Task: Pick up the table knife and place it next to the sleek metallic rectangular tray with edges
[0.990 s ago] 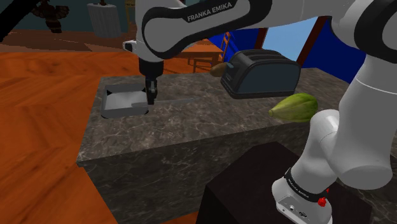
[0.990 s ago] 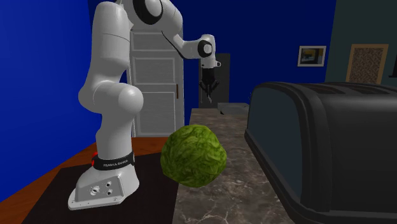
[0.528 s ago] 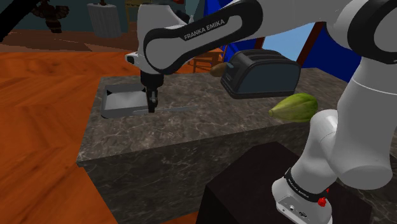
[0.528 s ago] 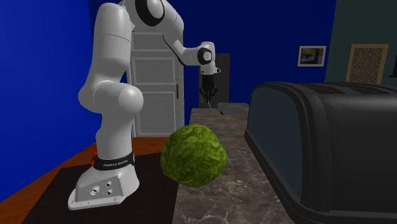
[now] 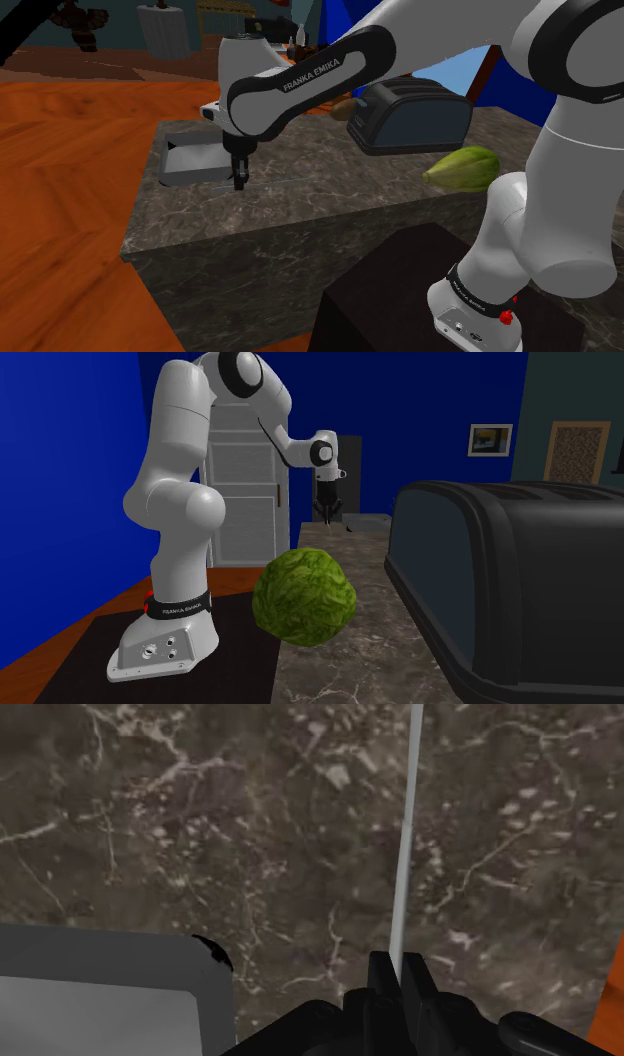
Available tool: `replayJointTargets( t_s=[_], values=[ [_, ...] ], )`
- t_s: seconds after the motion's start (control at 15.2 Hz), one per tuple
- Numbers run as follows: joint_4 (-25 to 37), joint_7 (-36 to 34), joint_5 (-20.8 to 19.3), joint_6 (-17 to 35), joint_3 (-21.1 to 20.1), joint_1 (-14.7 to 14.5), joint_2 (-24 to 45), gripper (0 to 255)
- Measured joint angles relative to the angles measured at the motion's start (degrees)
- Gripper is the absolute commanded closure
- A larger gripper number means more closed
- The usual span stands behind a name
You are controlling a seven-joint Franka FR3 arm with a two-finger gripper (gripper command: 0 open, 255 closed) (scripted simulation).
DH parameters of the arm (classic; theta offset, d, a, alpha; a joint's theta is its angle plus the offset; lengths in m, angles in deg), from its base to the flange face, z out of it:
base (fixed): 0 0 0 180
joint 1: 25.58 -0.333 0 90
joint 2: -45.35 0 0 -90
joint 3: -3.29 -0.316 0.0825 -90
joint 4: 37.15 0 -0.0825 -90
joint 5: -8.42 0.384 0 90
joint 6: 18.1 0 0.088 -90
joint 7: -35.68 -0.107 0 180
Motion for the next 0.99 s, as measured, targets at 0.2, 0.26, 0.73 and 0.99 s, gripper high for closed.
replayJointTargets(
  t_s=[0.2, 0.26, 0.73, 0.99],
  values=[
    [-0.6, 0.1, 0.1, 0.9, 0.0, 0.0, 0.3, 255],
    [-0.6, 0.1, 0.1, 1.0, 0.0, 0.0, 0.3, 255],
    [-0.7, 0.2, 0.1, 1.0, 0.0, 0.0, 0.3, 0],
    [-0.5, 0.2, 0.0, 0.4, 0.0, 0.1, -0.1, 0]
  ],
)
